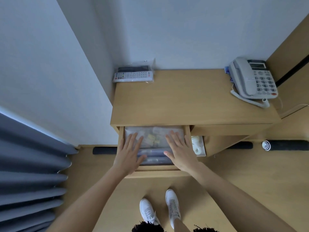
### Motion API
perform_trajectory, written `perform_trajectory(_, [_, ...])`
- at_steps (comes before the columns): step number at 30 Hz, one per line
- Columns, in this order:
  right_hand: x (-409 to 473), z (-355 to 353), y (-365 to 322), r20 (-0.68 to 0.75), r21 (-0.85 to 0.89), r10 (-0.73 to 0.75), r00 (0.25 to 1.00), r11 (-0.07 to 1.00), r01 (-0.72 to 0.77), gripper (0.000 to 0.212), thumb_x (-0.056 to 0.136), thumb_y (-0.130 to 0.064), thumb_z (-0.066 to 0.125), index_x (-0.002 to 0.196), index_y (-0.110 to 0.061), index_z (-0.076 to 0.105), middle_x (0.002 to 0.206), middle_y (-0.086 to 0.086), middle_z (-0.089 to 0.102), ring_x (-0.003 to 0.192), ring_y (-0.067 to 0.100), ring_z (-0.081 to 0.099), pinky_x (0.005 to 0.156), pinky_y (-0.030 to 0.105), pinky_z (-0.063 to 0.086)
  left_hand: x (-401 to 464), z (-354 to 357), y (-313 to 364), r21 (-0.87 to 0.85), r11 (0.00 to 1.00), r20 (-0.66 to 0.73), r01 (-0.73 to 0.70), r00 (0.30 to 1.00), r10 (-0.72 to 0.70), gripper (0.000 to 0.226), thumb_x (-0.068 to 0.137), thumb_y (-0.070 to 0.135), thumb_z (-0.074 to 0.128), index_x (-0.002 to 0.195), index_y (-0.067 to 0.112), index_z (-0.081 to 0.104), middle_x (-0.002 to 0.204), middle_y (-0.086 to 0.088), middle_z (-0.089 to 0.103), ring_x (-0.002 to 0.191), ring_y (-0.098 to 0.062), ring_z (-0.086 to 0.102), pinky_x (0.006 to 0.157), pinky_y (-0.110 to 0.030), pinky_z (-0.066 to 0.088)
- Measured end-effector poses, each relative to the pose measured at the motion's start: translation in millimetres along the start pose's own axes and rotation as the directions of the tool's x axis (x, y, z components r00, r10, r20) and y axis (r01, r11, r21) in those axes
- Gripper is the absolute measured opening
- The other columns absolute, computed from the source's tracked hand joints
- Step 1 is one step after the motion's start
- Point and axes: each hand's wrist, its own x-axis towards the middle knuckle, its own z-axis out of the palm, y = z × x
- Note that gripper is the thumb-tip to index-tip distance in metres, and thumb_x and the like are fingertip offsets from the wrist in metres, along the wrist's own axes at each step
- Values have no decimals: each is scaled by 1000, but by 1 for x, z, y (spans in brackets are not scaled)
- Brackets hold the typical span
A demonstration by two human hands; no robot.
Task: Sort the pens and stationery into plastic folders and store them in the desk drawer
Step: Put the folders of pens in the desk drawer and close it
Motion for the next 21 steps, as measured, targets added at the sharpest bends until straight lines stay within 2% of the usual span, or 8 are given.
perform_trajectory(3, [16,3,3,9,-1,16,1000,1000,-16,95,64,-67,-24,148,-24,-17,158,1,-18,145,21,-15,116,40,-10,15,0,2,-2,1000,43,20,999,-20,96,60,70,-40,141,21,-27,149,-5,-30,138,-26,-24,110,-43,-15])
perform_trajectory(6, [30,10,9,2,-37,39,999,999,-39,100,56,-70,-43,143,-26,-24,158,1,-14,146,21,-10,116,41,-8,26,1,2,-5,999,82,40,996,-40,96,58,71,-38,142,23,-31,148,-4,-36,137,-25,-29,111,-41,-15])
perform_trajectory(9, [37,17,11,-13,-47,92,996,995,-93,91,80,-64,-28,151,-25,12,155,7,24,144,26,21,114,41,2,26,8,0,-84,996,105,40,994,-31,102,54,75,-39,143,26,-29,148,0,-36,138,-22,-29,111,-39,-15])
perform_trajectory(12, [46,24,12,-42,0,111,993,994,-111,80,95,-56,-10,138,-22,47,131,9,58,122,30,53,104,41,23,34,10,-4,-164,986,149,31,989,-7,112,50,83,-33,147,29,-21,153,2,-28,141,-20,-23,111,-36,-14])
perform_trajectory(14, [52,18,12,-52,-4,94,994,996,-94,93,86,-58,-24,142,-24,41,139,9,51,129,30,46,105,41,29,42,10,-7,-190,981,175,46,984,-12,120,45,87,-31,149,30,-15,156,3,-21,145,-19,-14,115,-37,-7])
perform_trajectory(16, [53,13,12,14,-39,68,998,997,-67,98,73,-63,-33,150,-28,15,155,5,24,142,25,22,111,39,20,45,9,-8,-207,977,218,47,976,-1,125,40,89,-30,149,30,-14,157,2,-19,146,-19,-10,116,-39,-4])
perform_trajectory(19, [56,8,10,88,-50,87,992,995,-82,85,75,-60,-19,151,-29,2,159,2,8,146,23,7,116,39,8,46,6,-8,-200,979,204,45,979,-4,124,40,88,-31,148,31,-18,156,2,-22,145,-19,-14,115,-39,-7])
perform_trajectory(21, [53,8,9,49,-62,112,992,992,-109,78,82,-57,-10,151,-27,9,157,5,18,144,26,15,116,43,11,41,8,-4,-164,985,147,50,989,-25,117,45,85,-35,147,28,-22,152,2,-28,141,-19,-23,113,-37,-12])
